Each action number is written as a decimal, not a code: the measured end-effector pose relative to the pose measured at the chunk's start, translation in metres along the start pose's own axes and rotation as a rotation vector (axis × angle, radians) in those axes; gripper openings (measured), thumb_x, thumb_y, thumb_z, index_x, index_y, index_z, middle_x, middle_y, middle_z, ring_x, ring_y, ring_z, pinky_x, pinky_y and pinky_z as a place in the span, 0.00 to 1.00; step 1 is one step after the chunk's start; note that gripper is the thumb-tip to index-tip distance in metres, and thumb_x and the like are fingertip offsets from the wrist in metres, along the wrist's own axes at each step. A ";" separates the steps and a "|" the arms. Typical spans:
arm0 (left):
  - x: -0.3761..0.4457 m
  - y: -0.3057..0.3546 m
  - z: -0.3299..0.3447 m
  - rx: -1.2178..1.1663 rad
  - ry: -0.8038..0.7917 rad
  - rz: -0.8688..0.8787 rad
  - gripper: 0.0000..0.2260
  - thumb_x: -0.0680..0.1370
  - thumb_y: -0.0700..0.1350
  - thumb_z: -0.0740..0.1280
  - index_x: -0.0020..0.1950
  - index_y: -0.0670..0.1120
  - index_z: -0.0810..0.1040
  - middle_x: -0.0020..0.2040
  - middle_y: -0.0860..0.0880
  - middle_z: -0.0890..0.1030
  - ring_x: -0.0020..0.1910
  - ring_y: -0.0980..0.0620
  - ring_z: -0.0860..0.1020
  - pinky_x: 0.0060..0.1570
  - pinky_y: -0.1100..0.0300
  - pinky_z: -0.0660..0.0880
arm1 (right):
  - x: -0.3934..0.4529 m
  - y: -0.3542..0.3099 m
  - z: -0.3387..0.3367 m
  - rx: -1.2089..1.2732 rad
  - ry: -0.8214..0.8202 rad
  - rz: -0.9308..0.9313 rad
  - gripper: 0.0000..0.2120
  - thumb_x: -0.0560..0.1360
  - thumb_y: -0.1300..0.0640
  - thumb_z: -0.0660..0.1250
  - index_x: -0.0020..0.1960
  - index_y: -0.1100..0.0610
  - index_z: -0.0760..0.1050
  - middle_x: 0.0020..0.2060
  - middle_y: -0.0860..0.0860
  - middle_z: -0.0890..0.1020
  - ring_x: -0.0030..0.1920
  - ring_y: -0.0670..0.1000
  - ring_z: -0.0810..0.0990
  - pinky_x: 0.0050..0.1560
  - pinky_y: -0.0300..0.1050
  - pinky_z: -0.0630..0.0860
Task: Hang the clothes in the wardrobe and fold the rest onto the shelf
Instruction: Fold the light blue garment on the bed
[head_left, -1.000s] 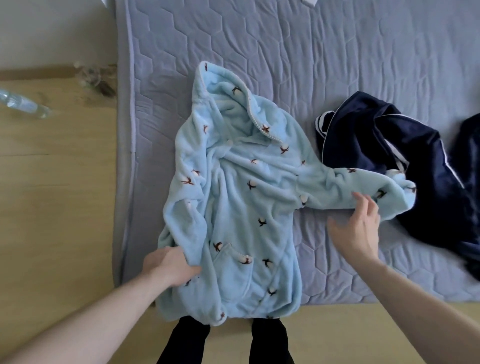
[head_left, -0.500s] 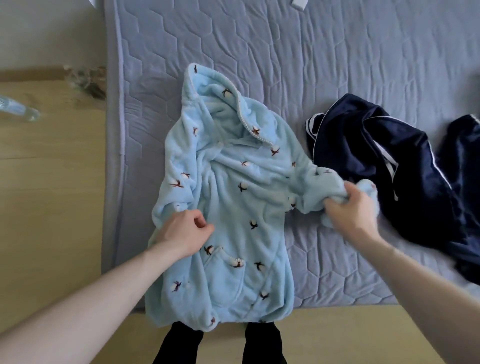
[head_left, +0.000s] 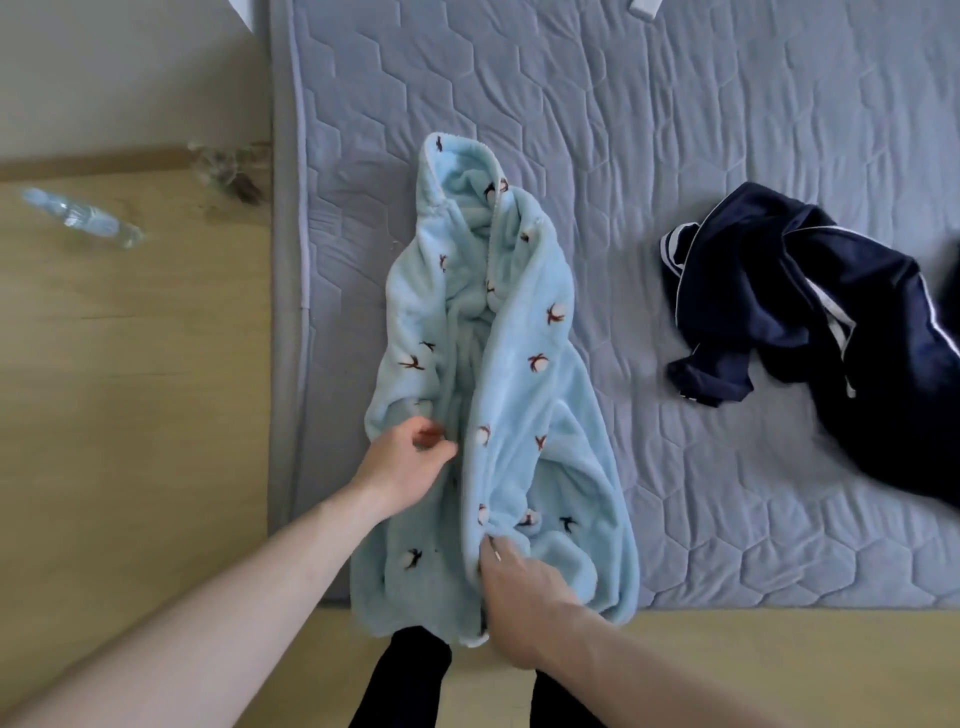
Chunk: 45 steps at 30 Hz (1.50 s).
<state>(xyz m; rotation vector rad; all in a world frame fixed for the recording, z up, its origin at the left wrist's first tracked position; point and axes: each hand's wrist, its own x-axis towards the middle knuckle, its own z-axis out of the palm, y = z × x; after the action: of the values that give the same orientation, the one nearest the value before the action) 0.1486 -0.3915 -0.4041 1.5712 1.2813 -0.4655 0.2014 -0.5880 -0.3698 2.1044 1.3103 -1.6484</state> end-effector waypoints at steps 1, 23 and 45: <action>-0.001 -0.004 0.003 0.058 -0.013 0.010 0.18 0.73 0.59 0.71 0.60 0.55 0.80 0.52 0.59 0.83 0.53 0.54 0.82 0.59 0.53 0.79 | 0.005 0.003 0.010 -0.007 -0.025 0.019 0.36 0.77 0.65 0.65 0.80 0.60 0.53 0.73 0.57 0.63 0.64 0.60 0.76 0.49 0.49 0.71; -0.070 -0.100 0.046 0.166 -0.157 -0.256 0.27 0.72 0.64 0.71 0.61 0.48 0.70 0.58 0.54 0.77 0.60 0.46 0.78 0.53 0.55 0.74 | 0.020 0.047 0.067 0.659 0.256 0.422 0.13 0.81 0.44 0.64 0.44 0.52 0.71 0.38 0.47 0.80 0.39 0.48 0.78 0.39 0.44 0.74; 0.037 0.028 -0.057 0.551 -0.364 -0.063 0.20 0.76 0.60 0.68 0.44 0.43 0.83 0.38 0.50 0.86 0.33 0.50 0.82 0.33 0.60 0.78 | 0.029 0.076 -0.049 0.699 0.539 0.290 0.21 0.71 0.47 0.71 0.61 0.42 0.68 0.51 0.39 0.78 0.45 0.40 0.81 0.41 0.45 0.76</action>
<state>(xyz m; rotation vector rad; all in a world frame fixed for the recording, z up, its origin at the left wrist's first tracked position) 0.1704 -0.3213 -0.3969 1.7823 0.9651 -1.1640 0.2901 -0.5888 -0.4043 3.1213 0.4671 -1.6161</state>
